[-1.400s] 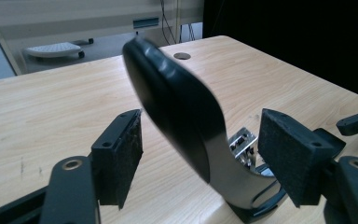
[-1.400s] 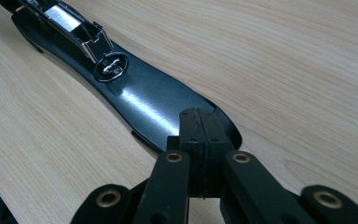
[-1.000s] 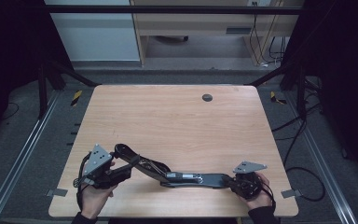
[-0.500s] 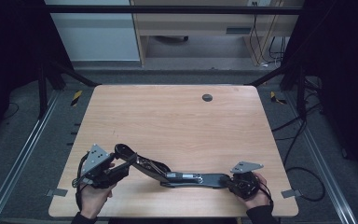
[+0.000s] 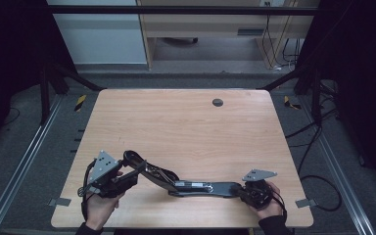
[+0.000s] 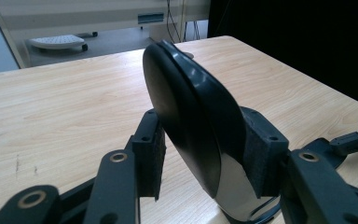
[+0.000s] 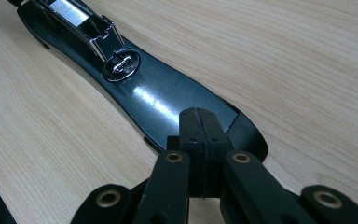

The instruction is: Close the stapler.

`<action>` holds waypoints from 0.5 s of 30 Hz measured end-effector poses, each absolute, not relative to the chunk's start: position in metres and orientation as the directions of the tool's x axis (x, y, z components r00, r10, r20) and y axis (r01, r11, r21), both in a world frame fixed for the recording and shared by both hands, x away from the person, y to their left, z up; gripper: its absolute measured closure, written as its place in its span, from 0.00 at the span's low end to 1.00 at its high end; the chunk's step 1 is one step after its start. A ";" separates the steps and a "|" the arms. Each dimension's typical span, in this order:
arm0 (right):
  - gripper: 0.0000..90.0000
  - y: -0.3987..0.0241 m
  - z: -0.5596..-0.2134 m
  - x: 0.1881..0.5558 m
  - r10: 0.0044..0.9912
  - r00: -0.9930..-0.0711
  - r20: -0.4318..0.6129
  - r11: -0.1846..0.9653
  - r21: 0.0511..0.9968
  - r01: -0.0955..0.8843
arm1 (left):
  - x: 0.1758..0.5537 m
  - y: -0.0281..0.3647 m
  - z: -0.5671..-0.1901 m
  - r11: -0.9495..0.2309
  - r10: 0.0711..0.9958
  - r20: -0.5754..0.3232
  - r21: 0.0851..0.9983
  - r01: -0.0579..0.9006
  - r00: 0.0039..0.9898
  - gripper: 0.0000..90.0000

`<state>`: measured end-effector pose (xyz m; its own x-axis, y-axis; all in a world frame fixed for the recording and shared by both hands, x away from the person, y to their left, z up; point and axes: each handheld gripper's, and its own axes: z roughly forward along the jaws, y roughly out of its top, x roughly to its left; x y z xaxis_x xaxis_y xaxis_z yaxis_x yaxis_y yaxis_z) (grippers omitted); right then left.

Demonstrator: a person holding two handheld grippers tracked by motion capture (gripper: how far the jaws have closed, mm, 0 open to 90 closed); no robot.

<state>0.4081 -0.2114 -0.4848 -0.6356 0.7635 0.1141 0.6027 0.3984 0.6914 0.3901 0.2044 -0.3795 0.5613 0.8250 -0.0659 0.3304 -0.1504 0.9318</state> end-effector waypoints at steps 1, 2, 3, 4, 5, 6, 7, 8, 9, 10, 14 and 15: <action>1.00 -0.211 -0.485 0.408 0.763 -0.636 0.115 0.398 0.691 0.603 | 0.390 0.203 -0.379 -0.154 0.824 -0.061 0.932 0.328 0.563 0.60; 1.00 -0.212 -0.485 0.408 0.763 -0.635 0.116 0.397 0.691 0.604 | 0.389 0.201 -0.378 -0.159 0.823 -0.056 0.933 0.324 0.565 0.60; 1.00 -0.212 -0.485 0.408 0.763 -0.636 0.116 0.398 0.691 0.603 | 0.389 0.199 -0.377 -0.163 0.822 -0.051 0.933 0.320 0.567 0.60; 1.00 -0.212 -0.485 0.408 0.764 -0.635 0.117 0.397 0.691 0.604 | 0.389 0.198 -0.376 -0.164 0.821 -0.050 0.934 0.318 0.569 0.60; 1.00 -0.211 -0.485 0.408 0.765 -0.633 0.120 0.394 0.691 0.606 | 0.389 0.196 -0.375 -0.166 0.820 -0.047 0.934 0.316 0.570 0.60; 1.00 -0.211 -0.485 0.408 0.765 -0.633 0.120 0.394 0.691 0.606 | 0.389 0.195 -0.375 -0.168 0.818 -0.045 0.935 0.313 0.573 0.60; 1.00 -0.212 -0.485 0.408 0.764 -0.634 0.120 0.394 0.691 0.606 | 0.389 0.193 -0.374 -0.171 0.817 -0.041 0.935 0.309 0.576 0.60; 1.00 -0.212 -0.485 0.408 0.764 -0.634 0.120 0.394 0.691 0.606 | 0.389 0.192 -0.373 -0.171 0.816 -0.041 0.936 0.308 0.576 0.61; 1.00 -0.212 -0.485 0.408 0.764 -0.634 0.120 0.394 0.691 0.606 | 0.389 0.190 -0.373 -0.172 0.815 -0.039 0.937 0.305 0.578 0.61; 1.00 -0.212 -0.485 0.408 0.764 -0.633 0.122 0.393 0.691 0.607 | 0.389 0.189 -0.372 -0.174 0.814 -0.037 0.937 0.304 0.579 0.61; 1.00 -0.212 -0.485 0.408 0.765 -0.633 0.122 0.392 0.690 0.608 | 0.389 0.184 -0.370 -0.179 0.812 -0.030 0.938 0.297 0.583 0.61; 1.00 -0.212 -0.485 0.408 0.766 -0.631 0.122 0.393 0.688 0.610 | 0.389 0.182 -0.370 -0.180 0.811 -0.029 0.938 0.296 0.584 0.62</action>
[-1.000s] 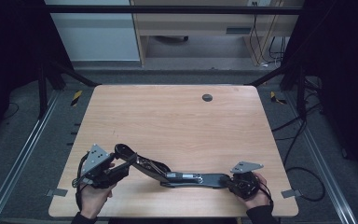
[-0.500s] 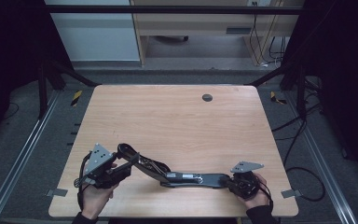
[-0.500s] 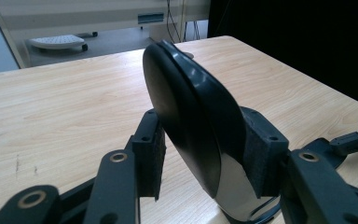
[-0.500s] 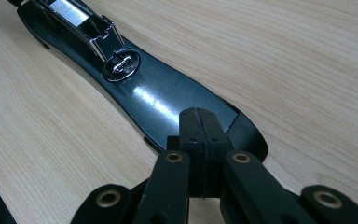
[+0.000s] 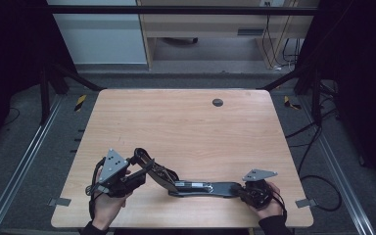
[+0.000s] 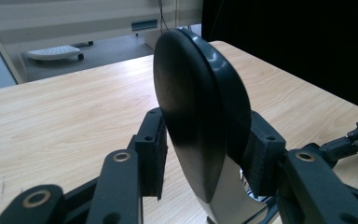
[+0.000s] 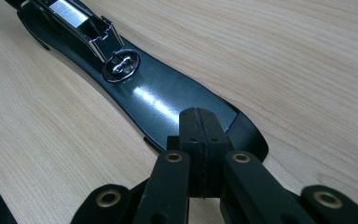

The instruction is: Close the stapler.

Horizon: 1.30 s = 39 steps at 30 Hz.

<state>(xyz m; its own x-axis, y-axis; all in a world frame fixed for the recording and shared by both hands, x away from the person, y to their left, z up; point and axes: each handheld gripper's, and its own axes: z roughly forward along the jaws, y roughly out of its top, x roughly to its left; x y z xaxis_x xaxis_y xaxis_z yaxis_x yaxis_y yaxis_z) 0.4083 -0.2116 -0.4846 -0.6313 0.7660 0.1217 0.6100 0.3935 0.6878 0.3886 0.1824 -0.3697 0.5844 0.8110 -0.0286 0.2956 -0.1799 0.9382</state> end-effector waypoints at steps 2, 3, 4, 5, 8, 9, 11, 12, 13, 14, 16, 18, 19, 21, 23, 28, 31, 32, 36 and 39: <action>1.00 -0.212 -0.485 0.408 0.767 -0.630 0.123 0.392 0.687 0.611 | 0.388 0.179 -0.368 -0.186 0.809 -0.020 0.939 0.289 0.587 0.62; 1.00 -0.212 -0.485 0.408 0.767 -0.630 0.122 0.393 0.687 0.611 | 0.388 0.177 -0.368 -0.190 0.808 -0.016 0.939 0.286 0.589 0.62; 1.00 -0.212 -0.485 0.408 0.766 -0.632 0.121 0.394 0.688 0.609 | 0.388 0.176 -0.368 -0.189 0.808 -0.016 0.940 0.284 0.589 0.62; 1.00 -0.212 -0.485 0.408 0.765 -0.632 0.121 0.394 0.689 0.609 | 0.388 0.174 -0.367 -0.194 0.806 -0.011 0.940 0.281 0.592 0.62; 1.00 -0.212 -0.485 0.408 0.765 -0.633 0.123 0.392 0.690 0.608 | 0.388 0.170 -0.366 -0.200 0.804 -0.003 0.940 0.276 0.595 0.63; 1.00 -0.212 -0.485 0.408 0.765 -0.631 0.125 0.391 0.689 0.611 | 0.388 0.169 -0.365 -0.203 0.803 0.001 0.941 0.272 0.596 0.63; 1.00 -0.212 -0.485 0.408 0.765 -0.631 0.127 0.389 0.689 0.611 | 0.388 0.166 -0.365 -0.215 0.802 0.014 0.939 0.268 0.597 0.63; 1.00 -0.212 -0.485 0.408 0.765 -0.631 0.127 0.390 0.689 0.611 | 0.388 0.165 -0.364 -0.219 0.802 0.018 0.939 0.266 0.598 0.63; 1.00 -0.212 -0.485 0.408 0.765 -0.632 0.126 0.391 0.690 0.609 | 0.388 0.164 -0.364 -0.218 0.801 0.018 0.940 0.264 0.598 0.63; 1.00 -0.212 -0.485 0.408 0.765 -0.632 0.127 0.390 0.690 0.610 | 0.388 0.163 -0.364 -0.220 0.801 0.020 0.940 0.262 0.599 0.63; 1.00 -0.212 -0.485 0.408 0.764 -0.632 0.125 0.391 0.690 0.609 | 0.388 0.161 -0.363 -0.223 0.800 0.023 0.939 0.261 0.600 0.63; 1.00 -0.212 -0.485 0.408 0.765 -0.631 0.127 0.389 0.690 0.611 | 0.387 0.160 -0.363 -0.224 0.801 0.025 0.939 0.261 0.599 0.63; 1.00 -0.212 -0.485 0.408 0.765 -0.631 0.128 0.389 0.690 0.611 | 0.387 0.159 -0.363 -0.222 0.801 0.024 0.940 0.260 0.598 0.63; 1.00 -0.212 -0.485 0.409 0.765 -0.632 0.128 0.389 0.690 0.610 | 0.387 0.158 -0.363 -0.225 0.801 0.026 0.939 0.261 0.598 0.63; 1.00 -0.212 -0.485 0.409 0.765 -0.632 0.129 0.388 0.690 0.610 | 0.387 0.157 -0.363 -0.226 0.802 0.029 0.939 0.258 0.597 0.63; 1.00 -0.212 -0.485 0.409 0.764 -0.631 0.130 0.387 0.690 0.611 | 0.387 0.154 -0.362 -0.234 0.800 0.037 0.939 0.254 0.599 0.63; 1.00 -0.212 -0.485 0.409 0.764 -0.632 0.129 0.388 0.690 0.611 | 0.387 0.153 -0.362 -0.234 0.799 0.038 0.939 0.252 0.601 0.63; 1.00 -0.212 -0.485 0.409 0.764 -0.632 0.129 0.388 0.690 0.611 | 0.387 0.153 -0.362 -0.235 0.799 0.040 0.939 0.251 0.601 0.63; 1.00 -0.212 -0.485 0.409 0.764 -0.631 0.131 0.387 0.690 0.612 | 0.387 0.149 -0.362 -0.238 0.798 0.045 0.940 0.246 0.601 0.63; 1.00 -0.212 -0.485 0.409 0.764 -0.631 0.131 0.388 0.690 0.612 | 0.386 0.146 -0.362 -0.238 0.800 0.049 0.941 0.241 0.598 0.63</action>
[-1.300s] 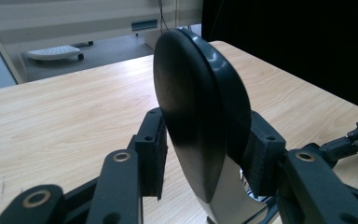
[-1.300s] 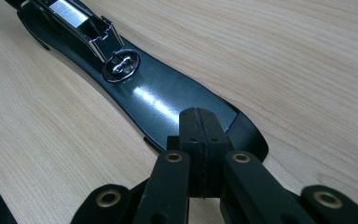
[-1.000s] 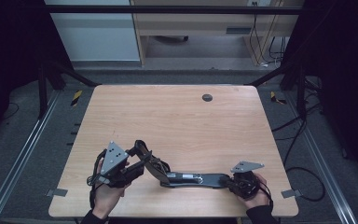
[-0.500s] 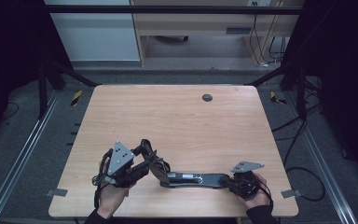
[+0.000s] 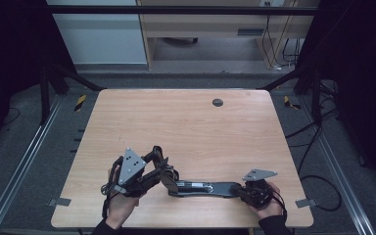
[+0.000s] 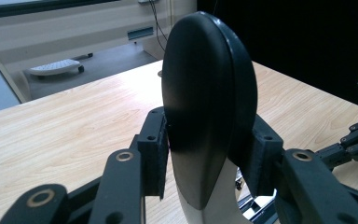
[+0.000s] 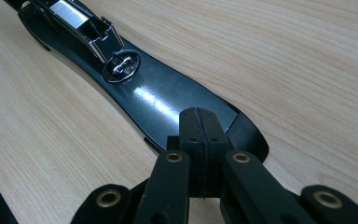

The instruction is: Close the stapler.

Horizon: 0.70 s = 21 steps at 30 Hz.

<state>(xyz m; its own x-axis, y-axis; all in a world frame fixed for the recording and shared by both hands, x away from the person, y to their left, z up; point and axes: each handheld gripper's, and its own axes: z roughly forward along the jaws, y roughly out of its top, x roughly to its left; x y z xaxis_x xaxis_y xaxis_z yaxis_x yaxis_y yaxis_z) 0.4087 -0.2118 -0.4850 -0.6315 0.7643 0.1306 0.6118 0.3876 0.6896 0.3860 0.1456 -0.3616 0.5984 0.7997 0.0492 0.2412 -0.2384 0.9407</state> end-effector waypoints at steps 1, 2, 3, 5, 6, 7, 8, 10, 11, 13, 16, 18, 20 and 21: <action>1.00 -0.212 -0.485 0.409 0.764 -0.632 0.131 0.388 0.690 0.612 | 0.386 0.145 -0.362 -0.235 0.801 0.046 0.941 0.243 0.597 0.63; 1.00 -0.212 -0.485 0.409 0.764 -0.632 0.131 0.388 0.690 0.612 | 0.386 0.144 -0.361 -0.238 0.801 0.048 0.940 0.243 0.597 0.63; 1.00 -0.212 -0.485 0.409 0.764 -0.632 0.130 0.388 0.690 0.612 | 0.386 0.143 -0.361 -0.241 0.799 0.053 0.941 0.238 0.599 0.63; 1.00 -0.212 -0.485 0.409 0.764 -0.632 0.130 0.388 0.690 0.611 | 0.386 0.141 -0.361 -0.238 0.800 0.051 0.941 0.239 0.597 0.63; 1.00 -0.212 -0.485 0.409 0.765 -0.631 0.130 0.387 0.690 0.612 | 0.386 0.140 -0.361 -0.239 0.800 0.052 0.941 0.238 0.598 0.63; 1.00 -0.212 -0.485 0.409 0.764 -0.631 0.131 0.388 0.690 0.612 | 0.386 0.140 -0.361 -0.247 0.799 0.059 0.940 0.236 0.599 0.63; 1.00 -0.212 -0.485 0.409 0.764 -0.632 0.130 0.388 0.690 0.612 | 0.386 0.139 -0.361 -0.245 0.799 0.059 0.941 0.235 0.598 0.63; 1.00 -0.212 -0.485 0.409 0.764 -0.631 0.131 0.387 0.689 0.612 | 0.385 0.137 -0.361 -0.252 0.799 0.064 0.939 0.235 0.598 0.63; 1.00 -0.212 -0.485 0.409 0.764 -0.632 0.131 0.388 0.689 0.612 | 0.385 0.137 -0.361 -0.251 0.799 0.064 0.939 0.234 0.598 0.63; 1.00 -0.212 -0.485 0.409 0.763 -0.633 0.127 0.391 0.690 0.610 | 0.385 0.135 -0.361 -0.251 0.800 0.066 0.940 0.232 0.596 0.63; 1.00 -0.212 -0.485 0.409 0.764 -0.631 0.131 0.388 0.689 0.612 | 0.385 0.134 -0.360 -0.256 0.801 0.072 0.939 0.230 0.595 0.63; 1.00 -0.212 -0.485 0.409 0.763 -0.634 0.127 0.391 0.689 0.610 | 0.385 0.133 -0.360 -0.258 0.801 0.075 0.939 0.229 0.594 0.63; 1.00 -0.212 -0.485 0.409 0.763 -0.633 0.128 0.391 0.689 0.610 | 0.384 0.132 -0.360 -0.257 0.802 0.075 0.939 0.229 0.593 0.63; 1.00 -0.212 -0.485 0.409 0.765 -0.630 0.134 0.386 0.687 0.615 | 0.384 0.131 -0.360 -0.257 0.802 0.076 0.939 0.228 0.593 0.63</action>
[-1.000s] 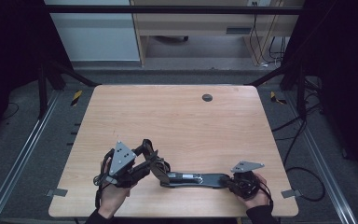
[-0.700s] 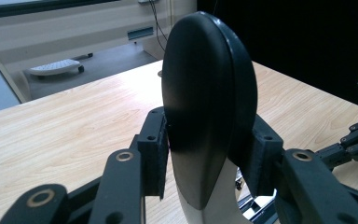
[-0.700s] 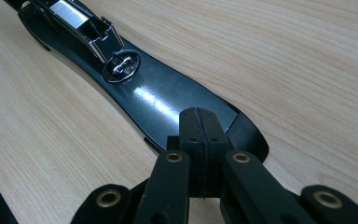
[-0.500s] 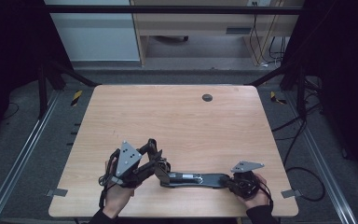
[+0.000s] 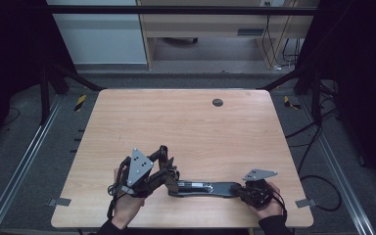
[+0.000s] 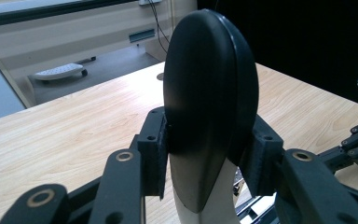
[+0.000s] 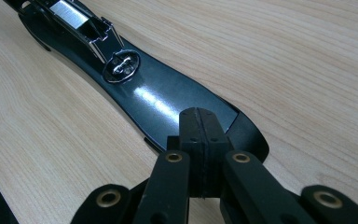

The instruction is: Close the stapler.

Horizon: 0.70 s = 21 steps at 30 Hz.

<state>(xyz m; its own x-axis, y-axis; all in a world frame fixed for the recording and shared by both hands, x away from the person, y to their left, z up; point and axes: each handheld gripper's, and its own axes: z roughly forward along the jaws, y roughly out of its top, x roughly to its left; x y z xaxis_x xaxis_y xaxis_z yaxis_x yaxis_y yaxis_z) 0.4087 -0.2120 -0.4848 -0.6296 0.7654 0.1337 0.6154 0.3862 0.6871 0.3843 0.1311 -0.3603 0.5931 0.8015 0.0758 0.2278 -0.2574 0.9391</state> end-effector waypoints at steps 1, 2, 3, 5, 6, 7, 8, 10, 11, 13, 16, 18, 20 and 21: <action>1.00 -0.212 -0.485 0.409 0.766 -0.629 0.133 0.386 0.687 0.616 | 0.384 0.131 -0.360 -0.260 0.801 0.079 0.939 0.227 0.593 0.63; 1.00 -0.212 -0.485 0.409 0.765 -0.630 0.134 0.386 0.687 0.616 | 0.384 0.130 -0.360 -0.262 0.801 0.081 0.938 0.226 0.593 0.63; 1.00 -0.212 -0.485 0.409 0.765 -0.630 0.133 0.386 0.688 0.615 | 0.384 0.130 -0.360 -0.263 0.801 0.083 0.939 0.224 0.593 0.63; 1.00 -0.212 -0.485 0.409 0.766 -0.628 0.134 0.385 0.687 0.616 | 0.384 0.128 -0.360 -0.265 0.801 0.086 0.938 0.223 0.592 0.63; 1.00 -0.212 -0.485 0.409 0.766 -0.628 0.135 0.385 0.687 0.616 | 0.384 0.127 -0.360 -0.265 0.801 0.087 0.939 0.221 0.592 0.63; 1.00 -0.212 -0.485 0.409 0.765 -0.629 0.135 0.385 0.687 0.616 | 0.384 0.127 -0.360 -0.266 0.801 0.088 0.938 0.220 0.592 0.63; 1.00 -0.212 -0.485 0.409 0.764 -0.631 0.134 0.387 0.688 0.614 | 0.384 0.126 -0.360 -0.268 0.801 0.091 0.938 0.219 0.592 0.63; 1.00 -0.212 -0.485 0.409 0.764 -0.632 0.134 0.387 0.688 0.613 | 0.383 0.124 -0.360 -0.273 0.801 0.097 0.937 0.216 0.591 0.63; 1.00 -0.212 -0.485 0.409 0.764 -0.631 0.134 0.387 0.688 0.614 | 0.383 0.124 -0.360 -0.275 0.801 0.099 0.937 0.215 0.590 0.63; 1.00 -0.212 -0.485 0.409 0.764 -0.630 0.136 0.384 0.689 0.615 | 0.383 0.122 -0.360 -0.279 0.801 0.107 0.937 0.210 0.588 0.63; 1.00 -0.212 -0.485 0.409 0.762 -0.632 0.136 0.385 0.689 0.613 | 0.383 0.119 -0.360 -0.285 0.801 0.115 0.936 0.206 0.588 0.63; 1.00 -0.212 -0.485 0.409 0.764 -0.631 0.138 0.383 0.689 0.615 | 0.382 0.117 -0.360 -0.290 0.801 0.120 0.935 0.204 0.586 0.63; 1.00 -0.212 -0.485 0.409 0.764 -0.631 0.138 0.383 0.689 0.615 | 0.382 0.116 -0.360 -0.291 0.801 0.123 0.935 0.201 0.586 0.63; 1.00 -0.212 -0.485 0.409 0.764 -0.630 0.138 0.383 0.689 0.615 | 0.382 0.115 -0.360 -0.294 0.801 0.126 0.934 0.201 0.586 0.63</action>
